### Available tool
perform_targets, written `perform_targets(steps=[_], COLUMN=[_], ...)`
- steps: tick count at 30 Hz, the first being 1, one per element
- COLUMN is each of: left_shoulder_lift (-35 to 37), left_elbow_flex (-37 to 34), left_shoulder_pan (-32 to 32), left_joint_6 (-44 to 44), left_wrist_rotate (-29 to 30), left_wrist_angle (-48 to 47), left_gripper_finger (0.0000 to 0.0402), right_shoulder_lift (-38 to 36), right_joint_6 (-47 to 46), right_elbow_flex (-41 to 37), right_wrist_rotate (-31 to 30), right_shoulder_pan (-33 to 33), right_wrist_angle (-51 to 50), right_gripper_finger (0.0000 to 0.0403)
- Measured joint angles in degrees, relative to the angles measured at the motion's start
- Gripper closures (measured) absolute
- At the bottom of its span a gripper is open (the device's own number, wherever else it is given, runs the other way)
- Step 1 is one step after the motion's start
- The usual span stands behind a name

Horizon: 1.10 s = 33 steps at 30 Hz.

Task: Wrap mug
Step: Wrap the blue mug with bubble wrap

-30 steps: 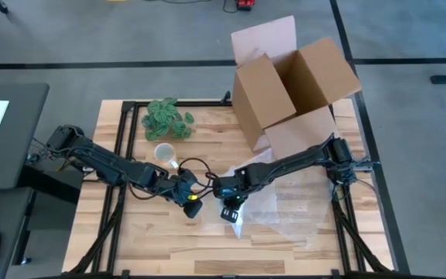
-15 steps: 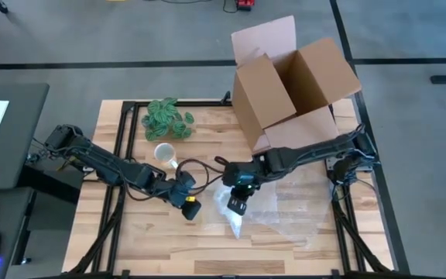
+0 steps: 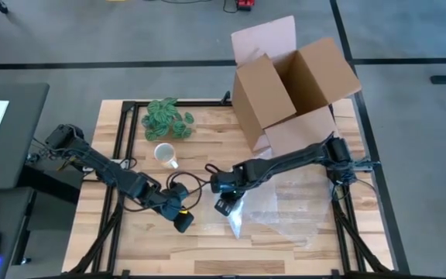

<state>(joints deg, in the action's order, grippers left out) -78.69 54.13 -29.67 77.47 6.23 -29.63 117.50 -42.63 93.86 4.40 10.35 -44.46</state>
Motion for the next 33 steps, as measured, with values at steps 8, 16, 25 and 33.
perform_targets(steps=[8, 16, 25, 33], left_shoulder_lift=[0.02, 0.67, 2.67, 4.64], left_elbow_flex=[0.00, 0.02, 0.08, 0.00], left_shoulder_pan=[0.00, -0.04, -0.70, -1.44], left_joint_6=[0.30, 0.75, 0.39, -0.32], left_wrist_rotate=[0.34, 0.40, 1.00, 1.60], left_wrist_angle=[-0.52, 0.16, 0.68, -1.14], left_gripper_finger=[0.0402, 0.0402, 0.0402, 0.0402], right_shoulder_lift=[2.65, -2.67, -6.96, -1.24], right_joint_6=[-0.18, 0.73, 8.02, 13.08], right_elbow_flex=[1.12, 8.27, 9.11, 9.03], right_wrist_rotate=[0.72, 1.22, -1.09, -1.33], right_shoulder_pan=[0.88, 1.00, -1.17, -4.39], right_wrist_angle=[-1.61, -9.39, -13.30, -15.40], right_gripper_finger=[0.0356, 0.0355, 0.0309, 0.0186])
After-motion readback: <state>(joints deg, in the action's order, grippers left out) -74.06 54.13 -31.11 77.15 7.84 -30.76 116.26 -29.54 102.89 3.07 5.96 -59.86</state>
